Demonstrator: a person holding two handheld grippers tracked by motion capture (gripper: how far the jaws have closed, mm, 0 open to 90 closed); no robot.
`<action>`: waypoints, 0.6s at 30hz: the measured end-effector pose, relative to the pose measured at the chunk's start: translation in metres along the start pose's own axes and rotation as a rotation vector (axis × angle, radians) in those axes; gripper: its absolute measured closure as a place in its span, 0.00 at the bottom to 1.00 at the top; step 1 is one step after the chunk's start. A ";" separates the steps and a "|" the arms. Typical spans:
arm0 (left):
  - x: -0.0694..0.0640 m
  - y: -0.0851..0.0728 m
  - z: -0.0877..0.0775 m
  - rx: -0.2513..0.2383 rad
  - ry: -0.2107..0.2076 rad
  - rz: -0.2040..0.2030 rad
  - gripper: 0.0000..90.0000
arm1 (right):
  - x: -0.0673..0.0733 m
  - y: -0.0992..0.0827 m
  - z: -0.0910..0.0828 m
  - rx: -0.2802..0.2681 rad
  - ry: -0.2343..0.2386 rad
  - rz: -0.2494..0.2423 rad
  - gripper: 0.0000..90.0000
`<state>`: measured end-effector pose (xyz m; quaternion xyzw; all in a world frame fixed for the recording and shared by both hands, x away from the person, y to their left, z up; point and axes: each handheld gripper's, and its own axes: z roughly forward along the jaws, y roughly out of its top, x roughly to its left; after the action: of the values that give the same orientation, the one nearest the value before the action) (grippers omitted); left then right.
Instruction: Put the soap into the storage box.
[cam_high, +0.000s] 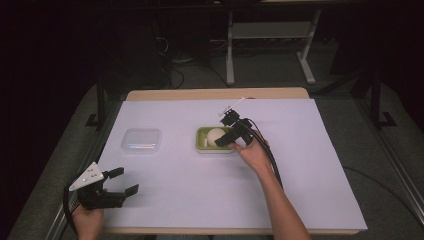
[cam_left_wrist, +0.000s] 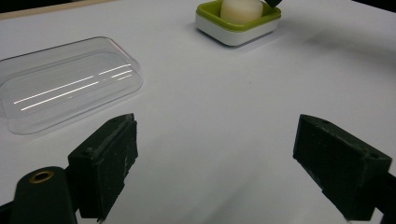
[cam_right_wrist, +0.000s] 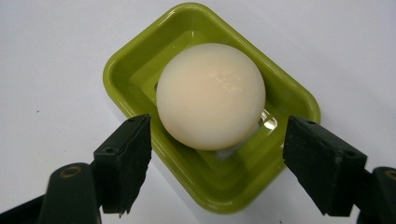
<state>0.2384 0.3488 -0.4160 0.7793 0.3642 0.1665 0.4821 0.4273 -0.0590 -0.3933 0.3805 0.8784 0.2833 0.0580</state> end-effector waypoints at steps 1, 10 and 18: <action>0.000 0.000 0.000 0.000 0.000 0.000 0.15 | 0.000 -0.001 -0.001 -0.001 0.000 0.002 0.26; -0.001 0.000 0.000 0.002 0.001 0.000 0.15 | -0.005 -0.014 -0.010 -0.010 0.022 0.005 0.26; 0.000 0.000 0.000 0.001 0.003 0.005 0.15 | -0.007 -0.026 -0.019 -0.022 0.027 0.006 0.26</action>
<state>0.2384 0.3487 -0.4159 0.7802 0.3629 0.1687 0.4807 0.4092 -0.0866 -0.3929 0.3785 0.8748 0.2984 0.0493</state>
